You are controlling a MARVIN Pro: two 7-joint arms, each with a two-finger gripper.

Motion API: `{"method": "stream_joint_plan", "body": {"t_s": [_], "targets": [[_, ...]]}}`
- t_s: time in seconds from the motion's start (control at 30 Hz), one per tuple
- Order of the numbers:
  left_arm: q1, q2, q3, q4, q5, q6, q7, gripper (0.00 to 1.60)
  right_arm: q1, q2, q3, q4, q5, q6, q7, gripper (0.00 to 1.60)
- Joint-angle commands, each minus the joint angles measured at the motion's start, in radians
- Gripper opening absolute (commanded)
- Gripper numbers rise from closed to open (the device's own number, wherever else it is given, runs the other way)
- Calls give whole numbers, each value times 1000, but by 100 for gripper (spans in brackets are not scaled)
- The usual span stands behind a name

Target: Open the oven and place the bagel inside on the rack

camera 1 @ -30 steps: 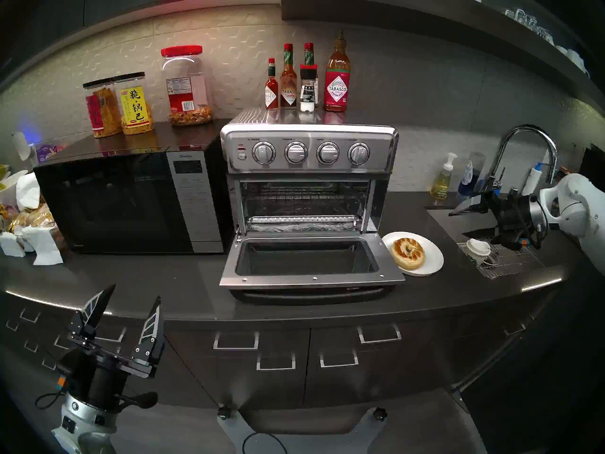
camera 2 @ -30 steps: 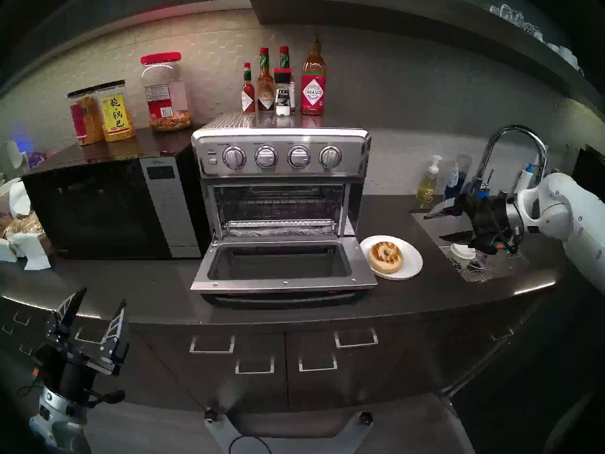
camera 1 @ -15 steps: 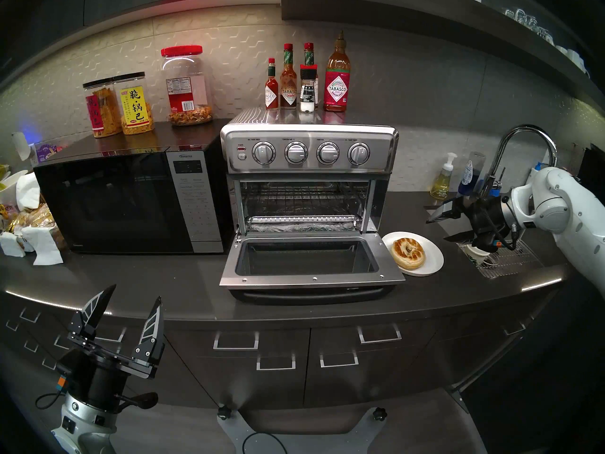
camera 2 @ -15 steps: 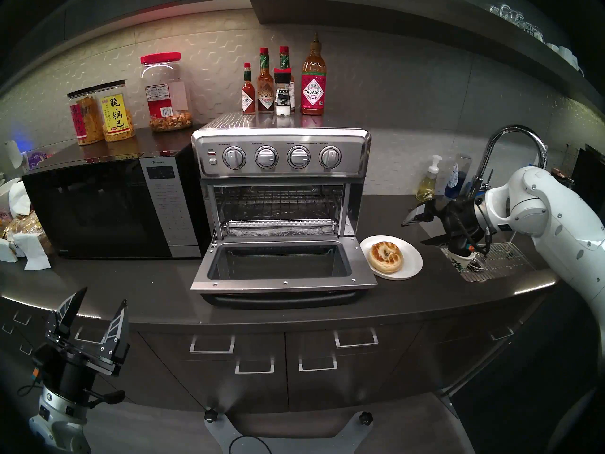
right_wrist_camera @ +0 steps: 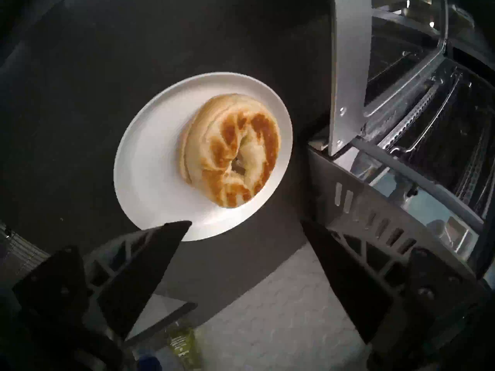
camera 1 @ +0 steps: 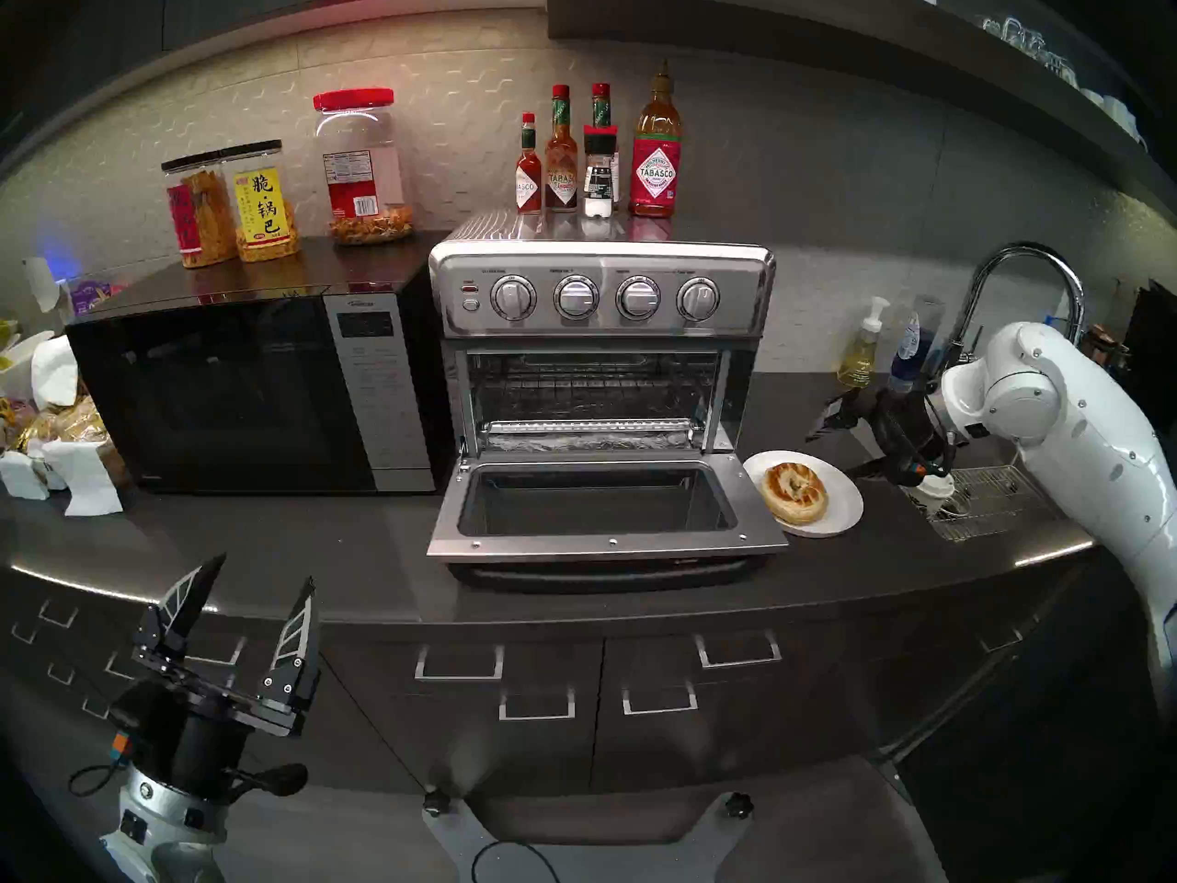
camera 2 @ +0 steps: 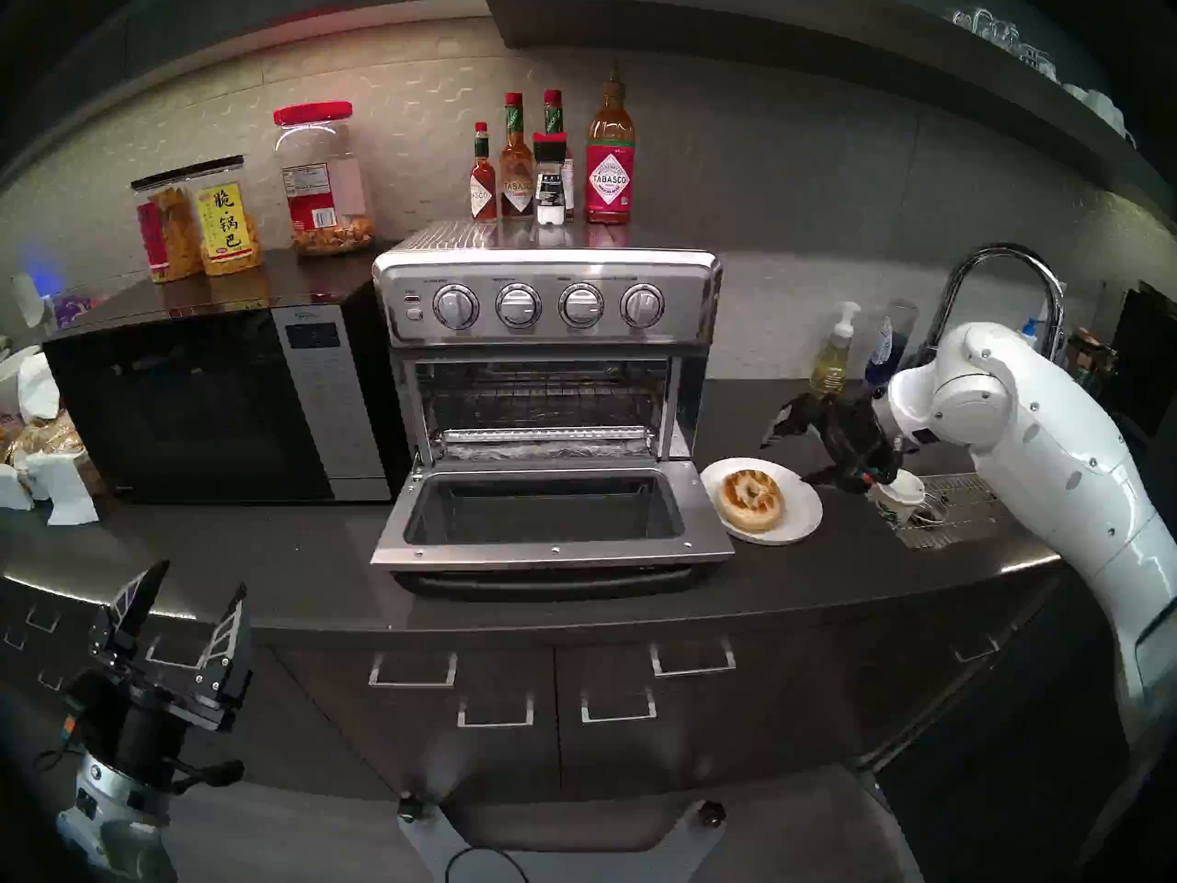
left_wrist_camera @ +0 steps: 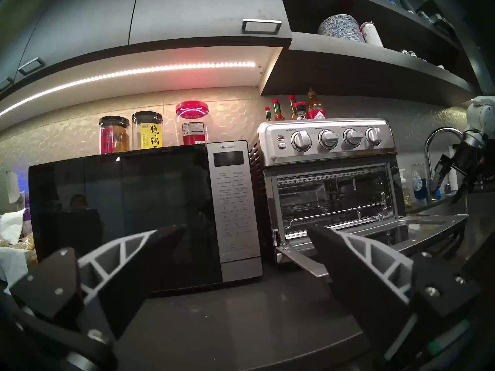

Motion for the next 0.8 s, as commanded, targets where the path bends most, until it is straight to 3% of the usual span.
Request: {"method": "stream_joint_plan", "body": {"t_s": [0.0, 0.17, 0.4, 0.57, 0.77], "targets": [[6, -3, -2, -26, -2, -3, 0, 160, 129, -55, -23, 35, 56, -17, 155, 160], [7, -3, -2, -27, -2, -3, 0, 160, 140, -27, 1, 30, 142, -30, 205, 160], [7, -3, -2, -27, -2, -3, 0, 160, 142, 79, -6, -7, 249, -58, 212, 160], [8, -3, -2, -28, -2, -2, 0, 160, 127, 133, -67, -14, 280, -67, 181, 160], [10, -4, -2, -30, -2, -2, 1, 160, 137, 153, -153, -20, 290, -61, 165, 160]]}}
